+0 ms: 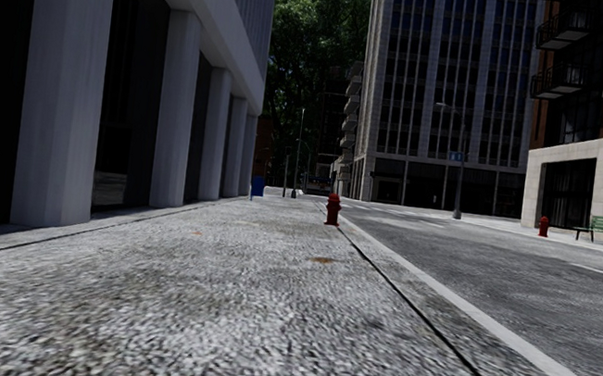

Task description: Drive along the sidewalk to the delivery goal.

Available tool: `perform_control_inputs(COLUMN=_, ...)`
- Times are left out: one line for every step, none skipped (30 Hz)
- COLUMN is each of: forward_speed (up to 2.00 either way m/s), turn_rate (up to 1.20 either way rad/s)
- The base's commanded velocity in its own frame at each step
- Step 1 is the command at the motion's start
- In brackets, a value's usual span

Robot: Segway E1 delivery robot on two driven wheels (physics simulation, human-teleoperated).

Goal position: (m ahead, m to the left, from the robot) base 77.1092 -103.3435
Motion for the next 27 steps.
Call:
perform_control_inputs(forward_speed=2.00, turn_rate=0.00)
perform_control_inputs(forward_speed=2.00, turn_rate=0.00)
perform_control_inputs(forward_speed=2.00, turn_rate=0.00)
perform_control_inputs(forward_speed=2.00, turn_rate=0.00)
perform_control_inputs(forward_speed=2.00, turn_rate=0.00)
perform_control_inputs(forward_speed=2.00, turn_rate=0.00)
perform_control_inputs(forward_speed=2.00, turn_rate=0.00)
perform_control_inputs(forward_speed=2.00, turn_rate=0.00)
perform_control_inputs(forward_speed=2.00, turn_rate=0.00)
perform_control_inputs(forward_speed=2.00, turn_rate=0.00)
perform_control_inputs(forward_speed=2.00, turn_rate=0.00)
perform_control_inputs(forward_speed=2.00, turn_rate=0.00)
perform_control_inputs(forward_speed=2.00, turn_rate=0.00)
perform_control_inputs(forward_speed=2.00, turn_rate=0.00)
perform_control_inputs(forward_speed=2.00, turn_rate=0.00)
perform_control_inputs(forward_speed=2.00, turn_rate=0.00)
perform_control_inputs(forward_speed=2.00, turn_rate=0.00)
perform_control_inputs(forward_speed=2.00, turn_rate=0.00)
perform_control_inputs(forward_speed=2.00, turn_rate=0.00)
perform_control_inputs(forward_speed=2.00, turn_rate=0.00)
perform_control_inputs(forward_speed=2.00, turn_rate=0.00)
perform_control_inputs(forward_speed=2.00, turn_rate=0.00)
perform_control_inputs(forward_speed=2.00, turn_rate=0.00)
perform_control_inputs(forward_speed=2.00, turn_rate=0.00)
perform_control_inputs(forward_speed=2.00, turn_rate=0.00)
perform_control_inputs(forward_speed=2.00, turn_rate=0.00)
perform_control_inputs(forward_speed=2.00, turn_rate=0.00)
